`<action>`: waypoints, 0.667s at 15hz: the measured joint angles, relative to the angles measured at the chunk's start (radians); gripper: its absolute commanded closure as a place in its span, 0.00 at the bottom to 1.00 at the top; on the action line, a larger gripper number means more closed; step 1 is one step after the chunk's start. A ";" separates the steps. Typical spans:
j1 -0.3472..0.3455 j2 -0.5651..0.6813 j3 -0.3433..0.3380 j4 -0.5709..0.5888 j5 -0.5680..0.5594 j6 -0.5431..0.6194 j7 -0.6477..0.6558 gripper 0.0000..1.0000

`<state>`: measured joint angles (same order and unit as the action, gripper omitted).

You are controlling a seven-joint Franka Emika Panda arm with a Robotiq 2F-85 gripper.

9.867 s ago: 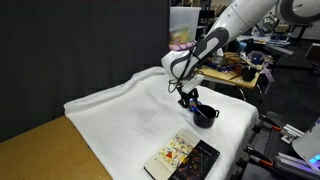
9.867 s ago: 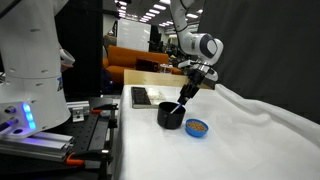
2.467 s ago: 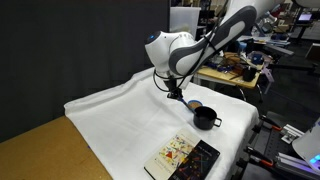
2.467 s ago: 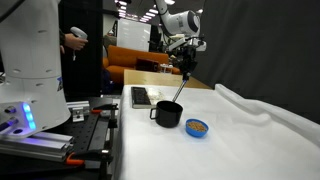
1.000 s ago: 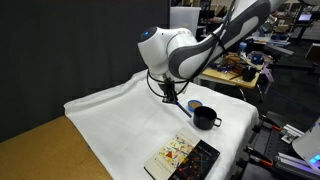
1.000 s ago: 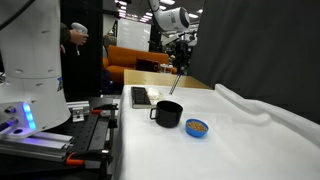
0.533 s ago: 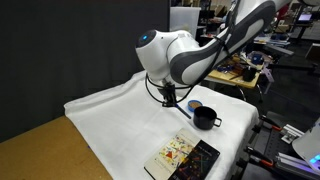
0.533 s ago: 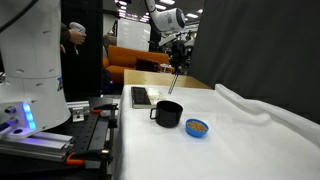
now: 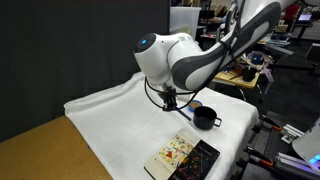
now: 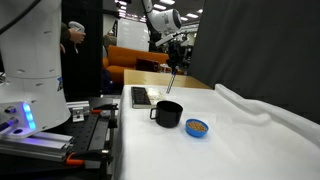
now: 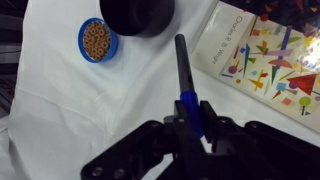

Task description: Remove the pen from the black cup and put it next to the book

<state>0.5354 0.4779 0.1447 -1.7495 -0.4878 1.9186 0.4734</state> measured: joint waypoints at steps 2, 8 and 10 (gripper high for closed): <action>0.006 0.000 0.005 -0.002 -0.005 0.000 0.000 0.95; 0.010 0.000 0.007 -0.005 -0.007 0.000 -0.001 0.95; 0.010 0.000 0.007 -0.005 -0.007 0.000 -0.002 0.95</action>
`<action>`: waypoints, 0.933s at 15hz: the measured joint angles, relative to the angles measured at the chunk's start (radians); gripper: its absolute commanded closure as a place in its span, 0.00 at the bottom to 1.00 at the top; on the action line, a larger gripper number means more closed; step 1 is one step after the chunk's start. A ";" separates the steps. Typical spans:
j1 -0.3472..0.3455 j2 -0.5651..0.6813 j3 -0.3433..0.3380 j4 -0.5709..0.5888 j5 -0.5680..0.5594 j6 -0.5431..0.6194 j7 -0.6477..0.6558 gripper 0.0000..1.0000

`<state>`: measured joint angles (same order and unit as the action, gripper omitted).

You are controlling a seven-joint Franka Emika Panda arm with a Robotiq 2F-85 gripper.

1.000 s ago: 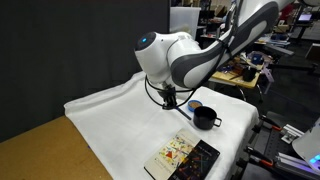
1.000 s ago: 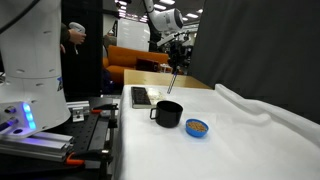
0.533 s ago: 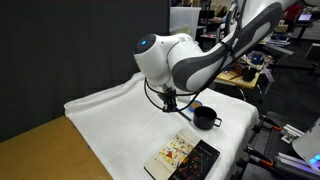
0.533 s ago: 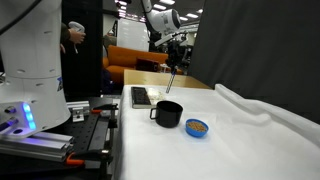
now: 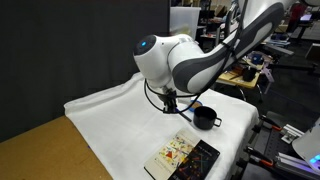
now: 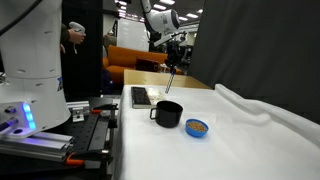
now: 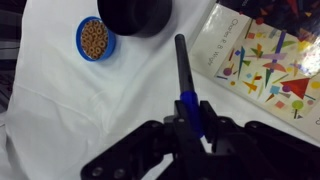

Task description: Remove the pen from the black cup and put it next to the book

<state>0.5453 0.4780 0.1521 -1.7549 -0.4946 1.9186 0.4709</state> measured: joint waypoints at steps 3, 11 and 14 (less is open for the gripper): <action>-0.002 0.000 0.000 -0.001 0.000 0.000 -0.004 0.81; -0.001 0.001 0.000 -0.001 0.000 0.001 -0.004 0.95; 0.000 0.001 0.001 0.003 0.003 0.004 0.000 0.95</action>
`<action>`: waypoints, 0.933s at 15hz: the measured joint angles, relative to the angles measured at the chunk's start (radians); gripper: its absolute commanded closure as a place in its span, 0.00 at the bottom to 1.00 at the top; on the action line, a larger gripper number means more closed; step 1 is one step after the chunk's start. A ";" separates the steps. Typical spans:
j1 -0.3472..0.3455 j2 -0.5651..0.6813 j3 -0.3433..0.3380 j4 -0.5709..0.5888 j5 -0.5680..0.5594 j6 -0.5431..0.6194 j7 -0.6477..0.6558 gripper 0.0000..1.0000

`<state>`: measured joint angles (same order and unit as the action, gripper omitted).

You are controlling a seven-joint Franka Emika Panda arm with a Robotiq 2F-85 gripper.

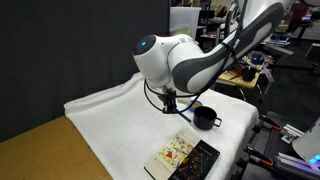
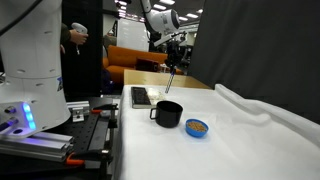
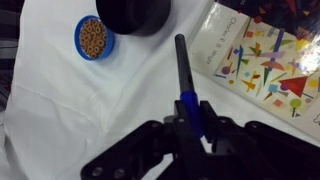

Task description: Remove the pen from the black cup and put it next to the book

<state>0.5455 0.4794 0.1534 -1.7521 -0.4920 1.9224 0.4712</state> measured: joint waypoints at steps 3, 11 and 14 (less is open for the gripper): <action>0.009 0.002 0.014 0.005 0.000 0.003 0.001 0.95; 0.063 0.032 0.031 0.017 0.000 0.003 0.001 0.95; 0.080 0.048 0.032 0.020 0.000 0.004 0.000 0.95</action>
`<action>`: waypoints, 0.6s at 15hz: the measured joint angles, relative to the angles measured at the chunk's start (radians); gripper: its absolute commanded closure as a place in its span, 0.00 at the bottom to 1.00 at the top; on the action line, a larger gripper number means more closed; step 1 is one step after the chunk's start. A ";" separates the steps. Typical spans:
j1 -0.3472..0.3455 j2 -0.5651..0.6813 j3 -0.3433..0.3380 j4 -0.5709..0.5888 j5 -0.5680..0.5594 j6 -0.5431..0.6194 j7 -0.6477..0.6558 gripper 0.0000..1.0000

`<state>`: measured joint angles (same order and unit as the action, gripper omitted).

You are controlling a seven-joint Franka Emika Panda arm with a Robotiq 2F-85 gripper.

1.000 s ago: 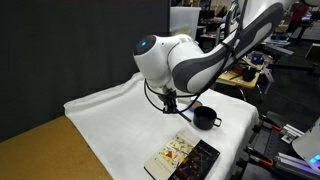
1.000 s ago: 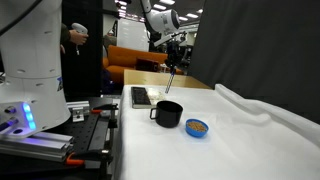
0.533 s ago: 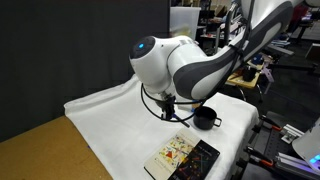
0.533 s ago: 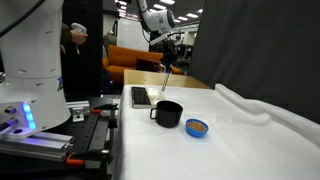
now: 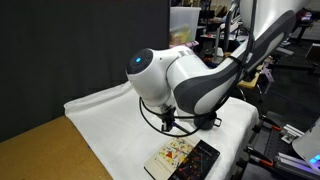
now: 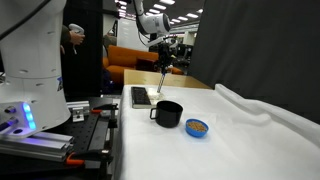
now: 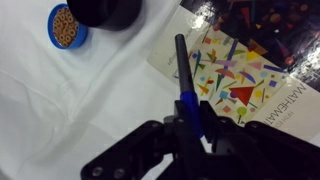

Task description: Remove the pen from the black cup and put it next to the book

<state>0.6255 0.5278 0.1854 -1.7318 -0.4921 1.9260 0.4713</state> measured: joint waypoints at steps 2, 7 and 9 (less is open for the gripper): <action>0.015 0.013 0.001 0.001 0.000 0.000 0.000 0.95; 0.045 0.041 0.001 0.001 0.000 0.000 -0.001 0.95; 0.047 0.050 -0.003 0.002 -0.001 0.000 -0.001 0.95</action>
<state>0.6723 0.5779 0.1821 -1.7302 -0.4929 1.9259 0.4707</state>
